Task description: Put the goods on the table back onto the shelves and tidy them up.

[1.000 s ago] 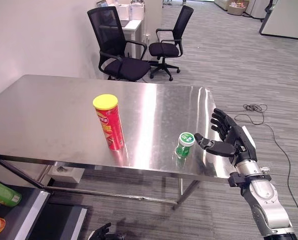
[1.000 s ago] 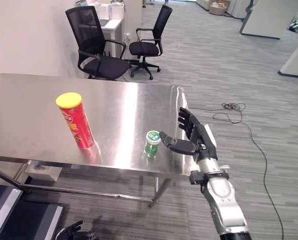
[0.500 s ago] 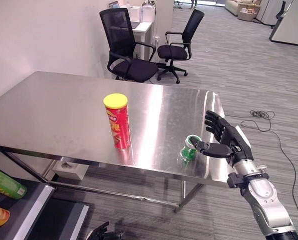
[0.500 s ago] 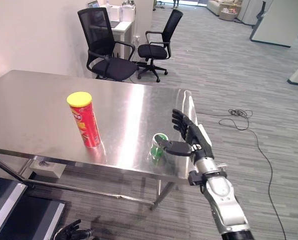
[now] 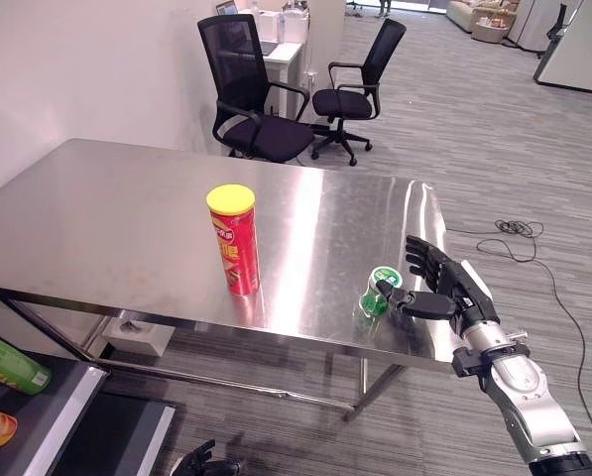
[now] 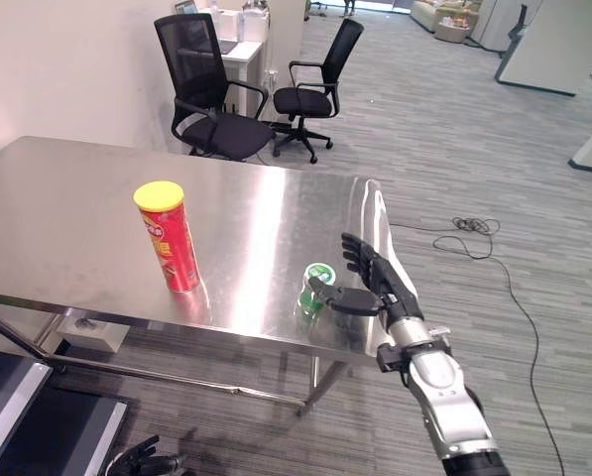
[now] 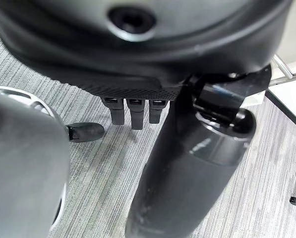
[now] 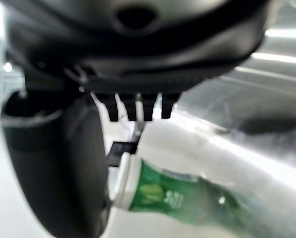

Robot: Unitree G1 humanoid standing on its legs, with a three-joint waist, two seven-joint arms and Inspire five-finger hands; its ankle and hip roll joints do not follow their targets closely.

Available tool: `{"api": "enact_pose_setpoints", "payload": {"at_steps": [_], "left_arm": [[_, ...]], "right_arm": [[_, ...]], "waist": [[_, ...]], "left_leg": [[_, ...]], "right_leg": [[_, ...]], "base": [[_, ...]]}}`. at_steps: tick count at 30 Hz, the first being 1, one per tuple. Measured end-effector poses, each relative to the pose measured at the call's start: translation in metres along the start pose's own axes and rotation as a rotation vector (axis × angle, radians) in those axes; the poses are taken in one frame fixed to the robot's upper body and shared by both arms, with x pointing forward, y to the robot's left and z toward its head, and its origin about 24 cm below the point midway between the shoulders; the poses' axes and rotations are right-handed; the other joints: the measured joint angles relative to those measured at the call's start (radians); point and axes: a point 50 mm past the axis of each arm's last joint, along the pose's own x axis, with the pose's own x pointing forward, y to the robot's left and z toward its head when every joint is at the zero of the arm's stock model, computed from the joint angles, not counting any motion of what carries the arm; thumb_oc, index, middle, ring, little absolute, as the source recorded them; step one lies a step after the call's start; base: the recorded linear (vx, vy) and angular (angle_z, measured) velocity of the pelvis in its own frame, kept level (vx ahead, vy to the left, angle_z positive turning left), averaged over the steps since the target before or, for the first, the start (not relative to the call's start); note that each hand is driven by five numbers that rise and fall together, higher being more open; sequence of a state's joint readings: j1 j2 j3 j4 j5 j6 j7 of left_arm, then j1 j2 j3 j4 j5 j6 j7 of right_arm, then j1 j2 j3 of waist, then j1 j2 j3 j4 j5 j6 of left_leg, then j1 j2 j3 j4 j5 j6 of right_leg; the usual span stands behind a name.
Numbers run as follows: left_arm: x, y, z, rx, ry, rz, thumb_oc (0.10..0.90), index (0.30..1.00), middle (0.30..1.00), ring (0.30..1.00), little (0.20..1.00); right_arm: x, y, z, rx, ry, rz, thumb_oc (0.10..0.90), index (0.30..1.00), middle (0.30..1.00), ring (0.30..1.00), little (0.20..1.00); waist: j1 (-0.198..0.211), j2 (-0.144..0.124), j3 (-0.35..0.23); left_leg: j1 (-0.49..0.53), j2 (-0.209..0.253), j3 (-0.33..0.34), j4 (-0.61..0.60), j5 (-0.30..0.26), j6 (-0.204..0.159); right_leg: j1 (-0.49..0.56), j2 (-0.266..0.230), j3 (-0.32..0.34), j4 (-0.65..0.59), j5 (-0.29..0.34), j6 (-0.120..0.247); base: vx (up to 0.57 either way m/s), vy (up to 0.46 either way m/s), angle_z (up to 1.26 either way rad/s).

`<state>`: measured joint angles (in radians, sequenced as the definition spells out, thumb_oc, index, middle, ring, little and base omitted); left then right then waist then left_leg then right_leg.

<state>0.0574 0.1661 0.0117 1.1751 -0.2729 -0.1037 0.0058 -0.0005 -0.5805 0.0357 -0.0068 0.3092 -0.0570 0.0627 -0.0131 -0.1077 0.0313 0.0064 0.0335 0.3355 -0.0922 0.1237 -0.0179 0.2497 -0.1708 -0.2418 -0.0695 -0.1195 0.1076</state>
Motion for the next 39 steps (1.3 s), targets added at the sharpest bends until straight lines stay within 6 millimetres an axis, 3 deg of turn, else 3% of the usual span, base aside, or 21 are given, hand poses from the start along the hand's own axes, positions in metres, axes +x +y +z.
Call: {"api": "enact_pose_setpoints", "payload": {"at_steps": [10, 17, 21, 39], "left_arm": [[0.000, 0.000, 0.000, 0.001, 0.000, 0.006, 0.800, 0.900, 0.900, 0.900, 0.900], [0.000, 0.000, 0.002, 0.002, -0.012, 0.006, 0.800, 0.900, 0.900, 0.900, 0.900], [0.000, 0.000, 0.002, 0.003, -0.011, 0.007, 0.800, 0.900, 0.900, 0.900, 0.900], [0.000, 0.001, 0.003, 0.011, -0.013, 0.006, 0.800, 0.900, 0.900, 0.900, 0.900]], "right_arm": [[0.008, 0.009, 0.011, 0.030, -0.062, -0.018, 0.800, 0.900, 0.900, 0.900, 0.900], [0.011, 0.010, 0.021, 0.081, -0.119, -0.112, 0.800, 0.900, 0.900, 0.900, 0.900], [0.011, 0.014, 0.031, 0.100, -0.164, -0.110, 0.800, 0.900, 0.900, 0.900, 0.900], [0.010, 0.014, 0.036, 0.044, -0.183, -0.074, 0.800, 0.900, 0.900, 0.900, 0.900]], "waist": [[0.002, 0.014, 0.001], [0.026, 0.024, 0.001], [0.026, 0.025, 0.002], [0.023, 0.019, 0.005]], "left_leg": [[-0.012, -0.001, 0.000, 0.001, 0.000, 0.000], [-0.012, -0.004, -0.004, 0.002, 0.000, 0.000], [-0.010, -0.004, -0.007, 0.002, 0.000, 0.000], [-0.004, -0.006, -0.007, 0.001, 0.000, 0.001]], "right_leg": [[-0.011, 0.000, 0.000, -0.002, 0.000, 0.000], [-0.009, -0.002, -0.002, -0.002, 0.000, 0.000], [-0.004, -0.002, -0.003, -0.002, 0.000, 0.000], [0.001, -0.005, -0.002, -0.002, 0.000, 0.000]], "base": [[0.00, 0.000, 0.00], [0.00, 0.004, 0.01], [0.00, 0.003, 0.01], [0.00, 0.000, 0.00]]}}
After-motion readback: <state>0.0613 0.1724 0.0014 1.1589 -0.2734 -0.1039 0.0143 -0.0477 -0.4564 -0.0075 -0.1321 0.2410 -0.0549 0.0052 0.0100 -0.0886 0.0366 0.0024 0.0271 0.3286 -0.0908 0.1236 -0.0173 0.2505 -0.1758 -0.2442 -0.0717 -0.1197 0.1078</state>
